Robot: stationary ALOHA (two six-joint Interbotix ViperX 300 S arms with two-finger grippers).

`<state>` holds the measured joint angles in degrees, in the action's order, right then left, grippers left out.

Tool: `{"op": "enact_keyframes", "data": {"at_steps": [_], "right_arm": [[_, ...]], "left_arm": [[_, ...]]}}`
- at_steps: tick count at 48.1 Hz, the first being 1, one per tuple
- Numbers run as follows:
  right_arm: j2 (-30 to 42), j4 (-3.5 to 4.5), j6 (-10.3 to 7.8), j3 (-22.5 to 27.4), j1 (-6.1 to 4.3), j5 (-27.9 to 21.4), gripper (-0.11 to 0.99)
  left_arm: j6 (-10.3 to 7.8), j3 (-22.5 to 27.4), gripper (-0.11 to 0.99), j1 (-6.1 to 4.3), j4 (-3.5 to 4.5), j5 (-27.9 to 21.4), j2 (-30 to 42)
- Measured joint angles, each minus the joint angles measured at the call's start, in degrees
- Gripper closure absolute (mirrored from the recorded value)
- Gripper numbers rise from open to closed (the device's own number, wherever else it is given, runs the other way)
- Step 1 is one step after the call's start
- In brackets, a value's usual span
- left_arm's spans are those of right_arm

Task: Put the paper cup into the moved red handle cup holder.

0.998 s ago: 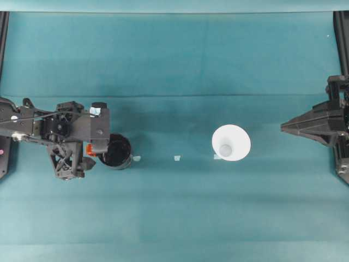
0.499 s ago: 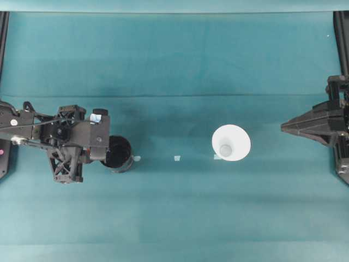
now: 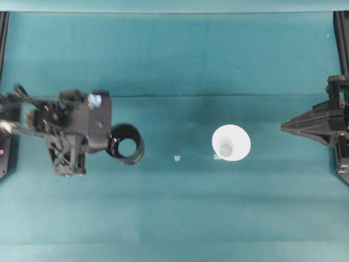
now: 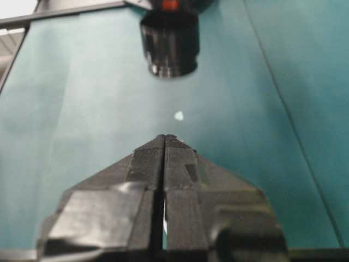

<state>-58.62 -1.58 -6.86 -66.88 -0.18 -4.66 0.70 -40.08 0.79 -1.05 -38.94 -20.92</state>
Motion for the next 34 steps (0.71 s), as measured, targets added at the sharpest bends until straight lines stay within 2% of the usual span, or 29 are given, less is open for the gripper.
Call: {"op": "enact_keyframes", "data": {"at_steps": [8, 19, 27, 34], "right_arm": [[0.0, 0.00, 0.00, 0.0, 0.00, -0.4, 0.98], [-0.2, 0.00, 0.00, 0.0, 0.09, -0.7, 0.98], [-0.6, 0.00, 0.00, -0.1, 0.00, -1.0, 0.98], [-1.1, 0.00, 0.00, 0.0, 0.00, -1.4, 0.98]], "left_arm": [[-0.18, 4.1, 0.61, -0.09, 0.00, -5.6, -0.8], [-0.35, 7.9, 0.61, -0.09, -0.09, -6.8, 1.5], [-3.43, 12.7, 0.61, 0.00, 0.00, -6.4, 7.9], [-7.12, 18.3, 0.61, -0.09, -0.09, -6.3, 13.2]]}}
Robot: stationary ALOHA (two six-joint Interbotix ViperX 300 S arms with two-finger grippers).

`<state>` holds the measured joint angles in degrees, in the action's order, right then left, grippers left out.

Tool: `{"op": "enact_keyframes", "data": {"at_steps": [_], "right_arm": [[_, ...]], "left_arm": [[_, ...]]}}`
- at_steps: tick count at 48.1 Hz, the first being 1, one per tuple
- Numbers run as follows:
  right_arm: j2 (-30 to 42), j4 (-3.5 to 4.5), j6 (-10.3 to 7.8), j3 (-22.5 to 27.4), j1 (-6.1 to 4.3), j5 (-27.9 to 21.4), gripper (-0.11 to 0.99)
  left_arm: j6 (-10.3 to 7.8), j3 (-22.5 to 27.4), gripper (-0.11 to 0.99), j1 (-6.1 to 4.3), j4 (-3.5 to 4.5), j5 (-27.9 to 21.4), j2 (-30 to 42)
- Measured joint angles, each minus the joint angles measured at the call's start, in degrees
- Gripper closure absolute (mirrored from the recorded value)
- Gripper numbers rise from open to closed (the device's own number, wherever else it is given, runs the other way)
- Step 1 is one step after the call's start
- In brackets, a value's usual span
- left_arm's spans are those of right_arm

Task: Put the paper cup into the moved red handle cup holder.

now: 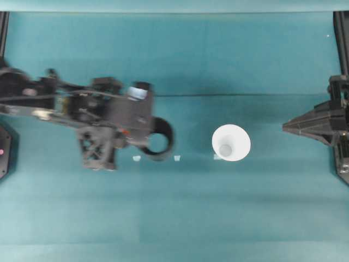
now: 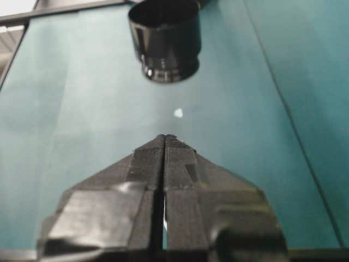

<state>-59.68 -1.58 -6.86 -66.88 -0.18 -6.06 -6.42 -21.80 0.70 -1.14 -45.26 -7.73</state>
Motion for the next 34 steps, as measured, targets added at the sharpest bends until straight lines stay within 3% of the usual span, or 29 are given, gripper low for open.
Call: {"op": "enact_keyframes", "data": {"at_steps": [4, 8, 18, 34], "right_arm": [[-0.4, 0.00, 0.00, -0.1, 0.00, -0.5, 0.98], [-0.4, 0.09, 0.00, -0.1, 0.00, -0.9, 0.98], [-0.5, 0.09, 0.00, 0.0, 0.00, -1.1, 0.98], [-0.5, 0.00, 0.00, 0.0, -0.09, -1.1, 0.98]], "left_arm": [[-2.20, 3.3, 0.61, 0.00, 0.00, 0.0, 2.9], [-2.81, 5.3, 0.61, 0.00, 0.00, 0.1, 4.8], [-2.99, 6.5, 0.61, 0.00, 0.00, 0.4, 8.4], [-2.72, 1.8, 0.61, 1.14, 0.00, 9.1, 12.7]]}}
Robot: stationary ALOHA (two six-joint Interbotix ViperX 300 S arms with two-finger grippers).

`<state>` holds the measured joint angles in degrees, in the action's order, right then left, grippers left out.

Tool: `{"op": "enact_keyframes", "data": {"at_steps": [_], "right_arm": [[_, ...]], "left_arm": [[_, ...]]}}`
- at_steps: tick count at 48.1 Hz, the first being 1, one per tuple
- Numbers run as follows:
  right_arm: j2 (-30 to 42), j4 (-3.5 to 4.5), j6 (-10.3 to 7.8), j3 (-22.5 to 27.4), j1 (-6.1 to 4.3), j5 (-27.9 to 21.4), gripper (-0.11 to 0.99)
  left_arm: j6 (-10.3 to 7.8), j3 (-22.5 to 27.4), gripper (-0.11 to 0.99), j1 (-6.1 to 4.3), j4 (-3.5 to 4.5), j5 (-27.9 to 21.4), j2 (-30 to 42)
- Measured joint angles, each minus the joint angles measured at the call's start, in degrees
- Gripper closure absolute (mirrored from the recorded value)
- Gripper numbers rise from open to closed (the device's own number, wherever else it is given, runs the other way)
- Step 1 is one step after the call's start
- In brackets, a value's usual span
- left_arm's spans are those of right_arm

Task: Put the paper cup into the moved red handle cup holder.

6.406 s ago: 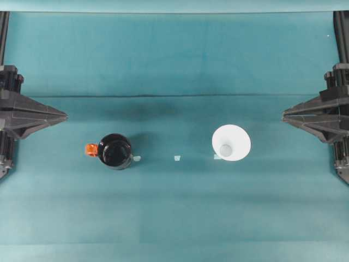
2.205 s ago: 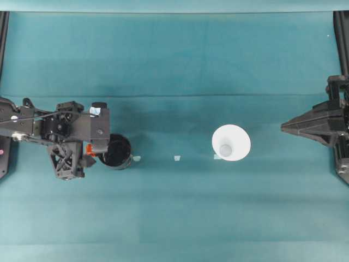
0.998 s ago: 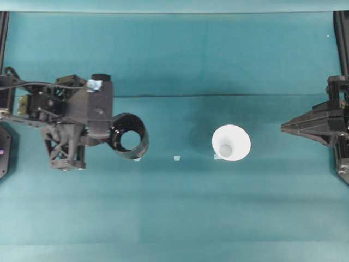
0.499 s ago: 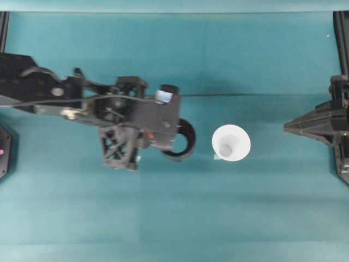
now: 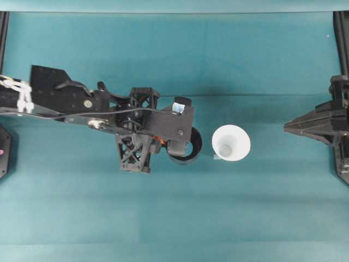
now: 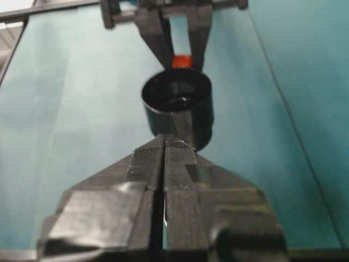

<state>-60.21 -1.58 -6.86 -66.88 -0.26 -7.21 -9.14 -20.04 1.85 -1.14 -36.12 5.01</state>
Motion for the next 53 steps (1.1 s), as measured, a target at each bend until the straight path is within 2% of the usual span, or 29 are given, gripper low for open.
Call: {"op": "enact_keyframes", "data": {"at_steps": [7, 15, 19, 53], "right_arm": [[0.0, 0.00, 0.00, -0.1, 0.00, 0.0, 0.98], [0.0, 0.00, 0.00, -0.1, 0.00, 0.0, 0.98], [0.0, 0.09, 0.00, 0.0, 0.00, 0.0, 0.98], [0.0, 0.00, 0.00, 0.0, 0.00, 0.0, 0.98]], "left_arm": [[0.09, -1.3, 0.61, 0.35, 0.09, 1.1, 0.9], [0.79, -3.7, 0.61, 0.35, 0.00, 3.9, 1.8], [0.53, -4.3, 0.61, 0.35, 0.09, 4.7, 2.1], [0.79, -4.8, 0.61, 0.26, 0.09, 6.8, 3.2]]}}
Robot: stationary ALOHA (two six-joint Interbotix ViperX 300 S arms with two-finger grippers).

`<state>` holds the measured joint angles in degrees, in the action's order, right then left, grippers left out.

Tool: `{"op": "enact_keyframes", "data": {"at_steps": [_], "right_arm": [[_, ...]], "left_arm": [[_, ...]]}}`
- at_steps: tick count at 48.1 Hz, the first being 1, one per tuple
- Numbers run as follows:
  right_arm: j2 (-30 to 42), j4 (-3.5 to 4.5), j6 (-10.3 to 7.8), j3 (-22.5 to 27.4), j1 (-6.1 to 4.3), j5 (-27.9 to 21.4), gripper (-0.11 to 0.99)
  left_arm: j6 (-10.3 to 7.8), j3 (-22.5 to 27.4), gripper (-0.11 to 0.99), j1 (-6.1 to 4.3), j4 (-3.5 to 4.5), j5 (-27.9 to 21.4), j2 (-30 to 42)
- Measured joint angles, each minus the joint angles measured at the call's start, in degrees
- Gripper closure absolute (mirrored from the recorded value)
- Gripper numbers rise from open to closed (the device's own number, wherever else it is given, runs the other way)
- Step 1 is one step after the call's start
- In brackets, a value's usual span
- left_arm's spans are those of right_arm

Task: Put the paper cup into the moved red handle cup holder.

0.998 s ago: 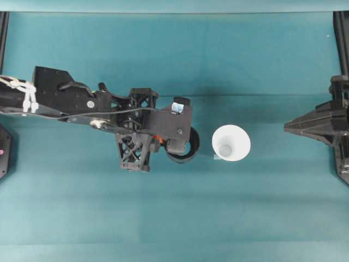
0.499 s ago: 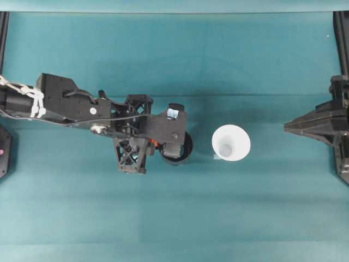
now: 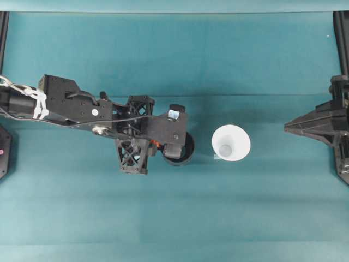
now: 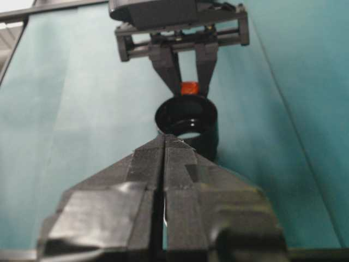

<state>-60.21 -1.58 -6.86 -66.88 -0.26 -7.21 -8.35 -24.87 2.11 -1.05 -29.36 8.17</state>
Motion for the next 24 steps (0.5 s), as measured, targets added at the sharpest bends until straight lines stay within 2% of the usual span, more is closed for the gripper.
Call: {"op": "enact_keyframes", "data": {"at_steps": [24], "right_arm": [[-0.1, 0.00, 0.00, 0.0, 0.00, 0.0, 0.98]], "left_arm": [[0.00, -0.1, 0.61, 0.00, 0.00, 0.7, 0.5]]}}
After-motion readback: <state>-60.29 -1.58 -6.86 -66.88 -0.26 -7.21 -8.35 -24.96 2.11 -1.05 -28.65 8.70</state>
